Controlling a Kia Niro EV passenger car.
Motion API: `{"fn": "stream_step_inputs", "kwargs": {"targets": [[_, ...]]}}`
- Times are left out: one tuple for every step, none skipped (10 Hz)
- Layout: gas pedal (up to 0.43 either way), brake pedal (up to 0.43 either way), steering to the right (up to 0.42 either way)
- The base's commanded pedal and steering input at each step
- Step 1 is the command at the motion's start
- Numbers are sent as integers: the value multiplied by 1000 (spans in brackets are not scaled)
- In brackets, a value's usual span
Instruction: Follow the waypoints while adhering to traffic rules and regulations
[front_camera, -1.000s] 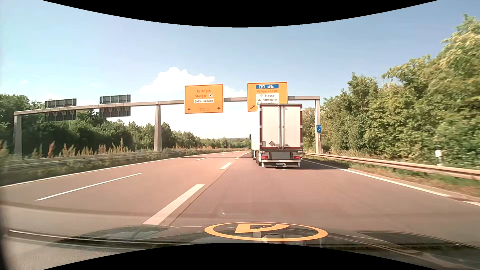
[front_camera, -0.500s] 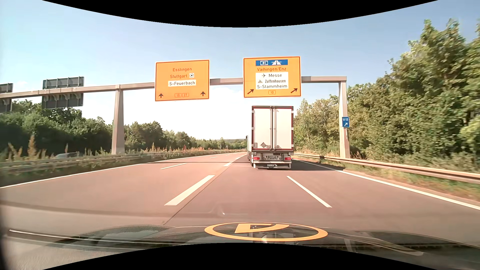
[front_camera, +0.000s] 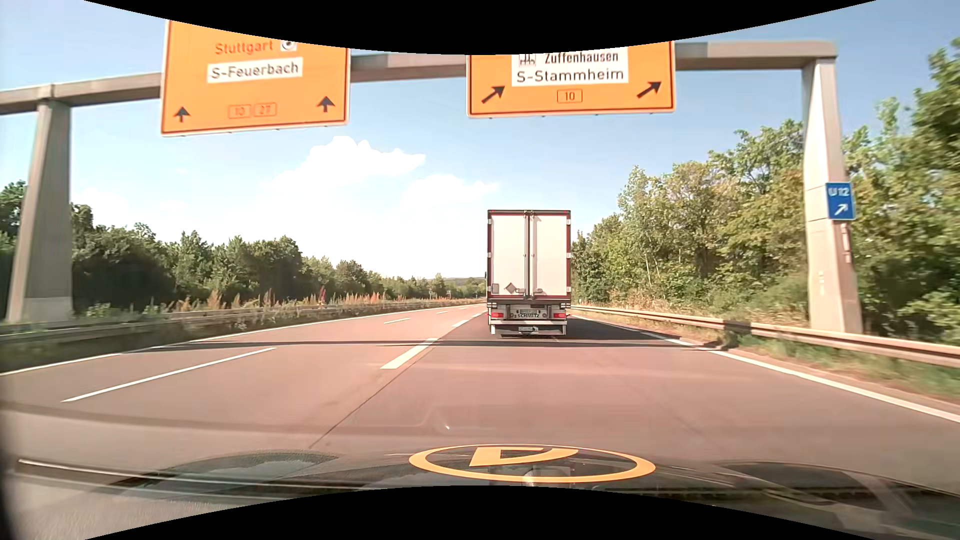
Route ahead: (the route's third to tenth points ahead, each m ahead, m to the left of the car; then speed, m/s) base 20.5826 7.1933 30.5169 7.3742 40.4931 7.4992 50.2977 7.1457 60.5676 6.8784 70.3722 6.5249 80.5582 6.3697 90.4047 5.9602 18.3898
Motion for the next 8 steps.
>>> {"fn": "stream_step_inputs", "kwargs": {"targets": [[280,0,0],[209,0,0],[209,0,-1],[209,0,-4],[220,0,-6],[220,0,-5],[220,0,-5],[220,0,-5]]}}
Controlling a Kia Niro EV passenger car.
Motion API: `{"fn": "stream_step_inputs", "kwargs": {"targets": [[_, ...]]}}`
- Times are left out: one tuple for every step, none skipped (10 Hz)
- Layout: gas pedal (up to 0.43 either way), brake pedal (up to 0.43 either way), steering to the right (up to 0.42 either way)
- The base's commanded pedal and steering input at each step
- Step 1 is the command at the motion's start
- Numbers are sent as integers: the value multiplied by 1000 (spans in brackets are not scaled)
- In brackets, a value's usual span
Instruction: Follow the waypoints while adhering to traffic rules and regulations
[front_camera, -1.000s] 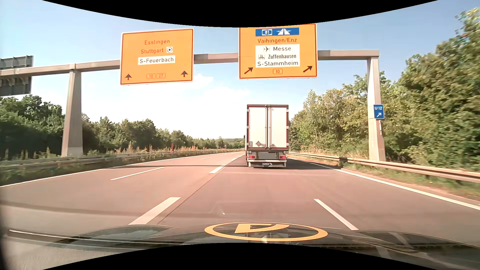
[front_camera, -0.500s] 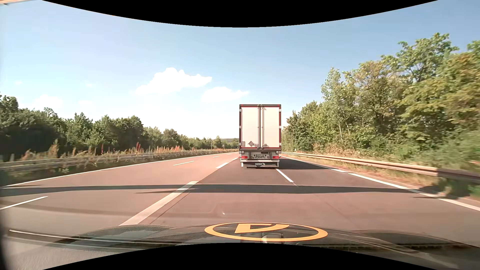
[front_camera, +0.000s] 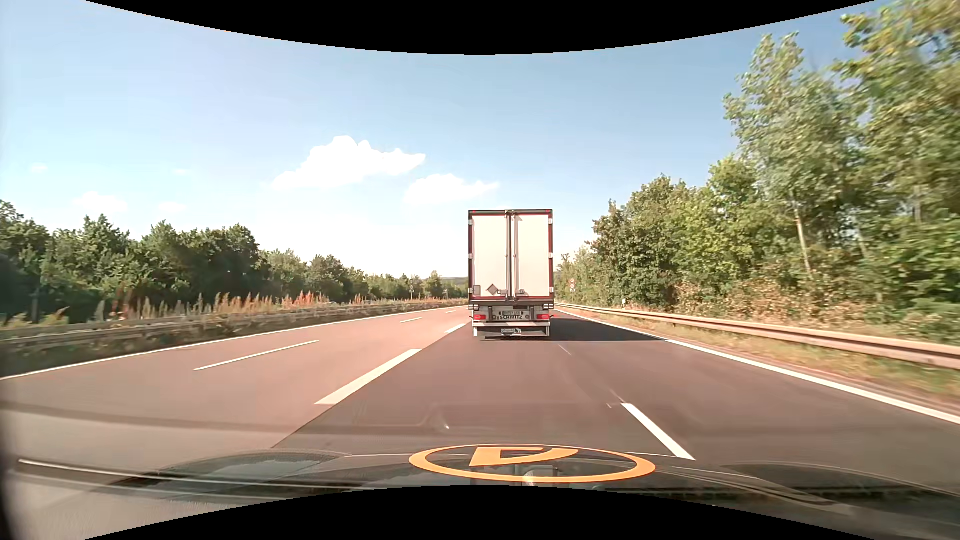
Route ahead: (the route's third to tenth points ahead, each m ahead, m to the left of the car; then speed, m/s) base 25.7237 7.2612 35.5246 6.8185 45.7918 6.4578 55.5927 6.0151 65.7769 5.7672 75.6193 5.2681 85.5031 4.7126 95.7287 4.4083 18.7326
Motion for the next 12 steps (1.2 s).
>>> {"fn": "stream_step_inputs", "kwargs": {"targets": [[209,0,-4],[169,0,-3],[169,0,-2],[189,0,0],[197,0,1],[209,0,2],[287,0,4],[339,0,7],[398,0,10],[421,0,12],[429,0,12],[429,0,12]]}}
